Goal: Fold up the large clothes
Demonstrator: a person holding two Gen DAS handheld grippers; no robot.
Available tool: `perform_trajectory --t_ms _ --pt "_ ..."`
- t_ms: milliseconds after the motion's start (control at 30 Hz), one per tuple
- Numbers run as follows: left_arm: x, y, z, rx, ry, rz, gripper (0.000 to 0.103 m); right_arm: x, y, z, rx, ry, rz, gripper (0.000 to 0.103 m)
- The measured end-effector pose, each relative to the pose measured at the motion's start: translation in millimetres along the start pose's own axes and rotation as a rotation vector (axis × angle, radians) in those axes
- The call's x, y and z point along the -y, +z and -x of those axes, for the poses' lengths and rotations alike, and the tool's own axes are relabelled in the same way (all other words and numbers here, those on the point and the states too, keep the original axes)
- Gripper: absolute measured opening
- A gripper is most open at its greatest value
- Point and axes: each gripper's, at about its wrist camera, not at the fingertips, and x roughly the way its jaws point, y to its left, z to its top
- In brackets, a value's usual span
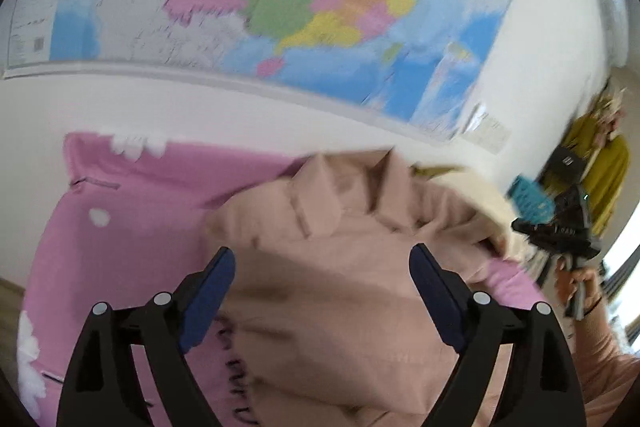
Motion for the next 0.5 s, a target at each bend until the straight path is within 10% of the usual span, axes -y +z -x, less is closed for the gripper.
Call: perform_trajectory --t_ms 33,100,167,500 --pt "-2 -6 -10 -0.039 0.043 -0.008 0.085 5 -7 -5 -0.028 0.003 0.007 0.006" --pt "-5 -17 -24 -0.103 0.059 -0.013 0.084 2 -21 -15 -0.077 0.004 0.055 0.051" --pt "-8 -28 -40 -0.168 0.07 -0.016 0.083 -12 -43 -23 -0.111 -0.031 0.155 0.069" --pt "0 -34 -62 -0.201 0.07 -0.029 0.082 -52 -129 -64 -0.393 -0.023 0.376 0.068"
